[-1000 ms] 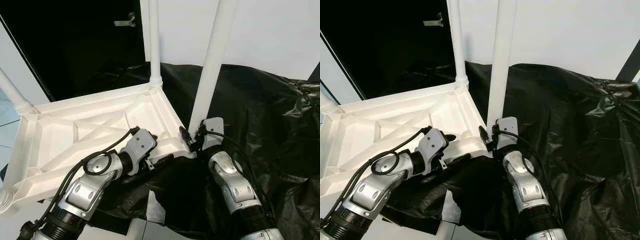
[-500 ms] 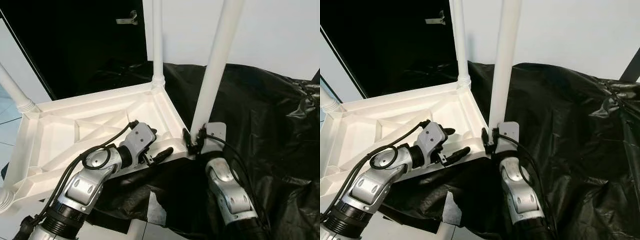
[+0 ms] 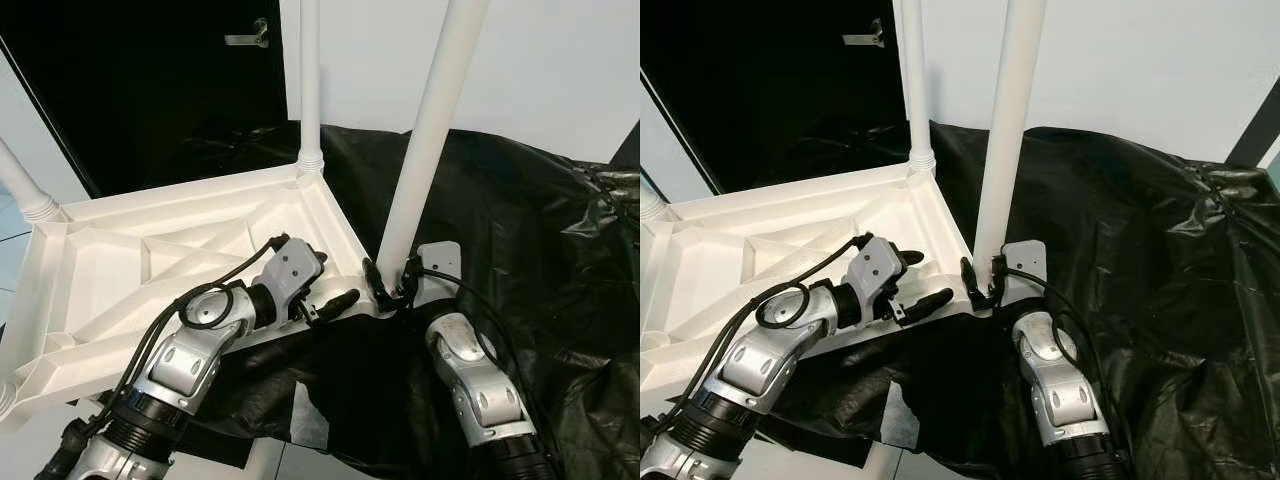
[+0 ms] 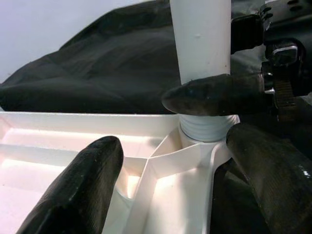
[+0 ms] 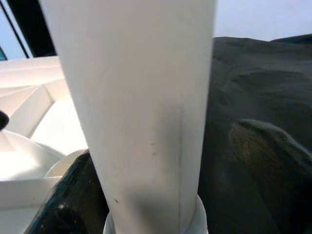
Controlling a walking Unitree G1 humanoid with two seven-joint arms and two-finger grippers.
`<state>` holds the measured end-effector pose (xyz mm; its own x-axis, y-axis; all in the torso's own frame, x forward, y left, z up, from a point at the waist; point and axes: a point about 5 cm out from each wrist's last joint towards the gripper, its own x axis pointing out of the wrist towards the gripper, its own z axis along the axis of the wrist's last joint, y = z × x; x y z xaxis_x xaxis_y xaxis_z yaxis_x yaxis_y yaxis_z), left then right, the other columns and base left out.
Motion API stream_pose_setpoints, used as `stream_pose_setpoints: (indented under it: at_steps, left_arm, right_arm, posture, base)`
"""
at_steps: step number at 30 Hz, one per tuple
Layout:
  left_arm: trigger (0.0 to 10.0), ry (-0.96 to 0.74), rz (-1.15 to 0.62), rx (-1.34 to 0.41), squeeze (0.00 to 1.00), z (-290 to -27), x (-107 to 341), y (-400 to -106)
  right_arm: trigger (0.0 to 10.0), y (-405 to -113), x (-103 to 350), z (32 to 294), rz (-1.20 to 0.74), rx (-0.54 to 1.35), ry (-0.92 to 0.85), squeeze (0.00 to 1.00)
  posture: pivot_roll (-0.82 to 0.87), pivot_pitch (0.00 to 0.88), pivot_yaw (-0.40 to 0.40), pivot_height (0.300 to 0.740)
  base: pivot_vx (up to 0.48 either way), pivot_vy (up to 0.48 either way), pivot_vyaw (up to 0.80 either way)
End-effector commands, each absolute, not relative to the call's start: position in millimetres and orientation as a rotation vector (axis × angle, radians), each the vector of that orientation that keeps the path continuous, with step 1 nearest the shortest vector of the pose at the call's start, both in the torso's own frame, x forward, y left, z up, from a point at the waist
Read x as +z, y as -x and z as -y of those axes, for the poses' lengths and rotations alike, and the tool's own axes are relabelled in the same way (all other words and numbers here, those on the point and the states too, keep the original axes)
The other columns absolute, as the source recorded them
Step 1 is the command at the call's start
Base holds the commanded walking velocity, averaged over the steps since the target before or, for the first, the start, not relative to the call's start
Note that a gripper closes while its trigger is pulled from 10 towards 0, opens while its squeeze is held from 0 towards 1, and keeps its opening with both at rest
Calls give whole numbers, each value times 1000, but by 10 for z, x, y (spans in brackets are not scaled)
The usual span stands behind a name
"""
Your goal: Building children table
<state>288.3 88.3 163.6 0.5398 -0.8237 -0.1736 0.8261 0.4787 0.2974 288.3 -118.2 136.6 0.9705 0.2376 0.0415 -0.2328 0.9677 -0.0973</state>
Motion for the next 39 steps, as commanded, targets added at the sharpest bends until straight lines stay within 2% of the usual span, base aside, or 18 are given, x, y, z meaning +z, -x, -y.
stream_pose_setpoints:
  at_steps: [1, 13, 22, 26, 29, 39]
  left_arm:
    - [10000, -379, -4, -1000, 0, -859, 1626, -2905]
    - [10000, -396, -1, -970, 0, -975, 1620, -2936]
    - [10000, -409, -10, -968, 0, -1032, 1628, -2951]
    - [10000, -397, -7, -973, 0, -1019, 1645, -2949]
    - [10000, -387, -9, -996, 0, -1007, 1648, -2926]
    - [10000, -364, -32, -1156, 0, -843, 1611, -2748]
  right_arm:
    - [10000, -2869, 1365, 1256, 40, 225, 82, 0]
    - [10000, -2786, 1354, 1406, 17, 191, 121, 0]
    - [10000, -2846, 1387, 1355, 44, 232, 101, 0]
    - [10000, -2912, 1469, 1307, 71, 395, 41, 0]
    - [10000, -2942, 1506, 1317, 88, 445, 38, 0]
    - [10000, -3025, 1422, 1384, 49, 661, 122, 0]
  posture:
    - [-14, 0, -82, 740]
    - [-9, 0, -100, 740]
    - [5, 0, -98, 740]
    - [0, 0, -80, 740]
    - [-5, 0, -57, 740]
    - [-24, 0, 5, 740]
  base:
    - [0, 0, 0]
    - [0, 0, 0]
    - [0, 0, 0]
    - [0, 0, 0]
    - [0, 0, 0]
    - [0, 0, 0]
